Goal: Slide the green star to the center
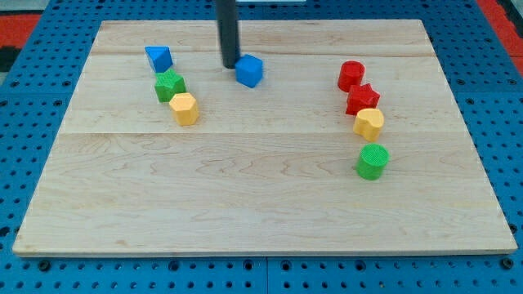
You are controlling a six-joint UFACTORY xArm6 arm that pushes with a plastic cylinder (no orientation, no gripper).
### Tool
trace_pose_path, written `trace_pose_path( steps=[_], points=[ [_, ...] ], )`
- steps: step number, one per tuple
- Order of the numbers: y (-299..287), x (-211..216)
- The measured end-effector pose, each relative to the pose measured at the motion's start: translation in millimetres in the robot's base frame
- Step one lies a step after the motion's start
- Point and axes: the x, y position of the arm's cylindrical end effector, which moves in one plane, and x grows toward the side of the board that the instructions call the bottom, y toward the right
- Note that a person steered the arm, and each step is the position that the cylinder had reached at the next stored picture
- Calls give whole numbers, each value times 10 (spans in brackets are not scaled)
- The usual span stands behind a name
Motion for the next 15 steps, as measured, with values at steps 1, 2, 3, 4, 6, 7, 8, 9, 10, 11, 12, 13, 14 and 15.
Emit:
trace_pose_path(
  steps=[1,2,3,4,6,7,8,9,10,11,12,13,14,15],
  points=[
    [334,0],
    [144,0],
    [-413,-55],
    [-930,-58],
    [-1716,303],
    [-1493,478],
    [-1127,477],
    [-960,487],
    [-728,653],
    [-433,796],
    [-440,946],
    [-350,1007],
    [-484,848],
    [-474,520]
  ],
)
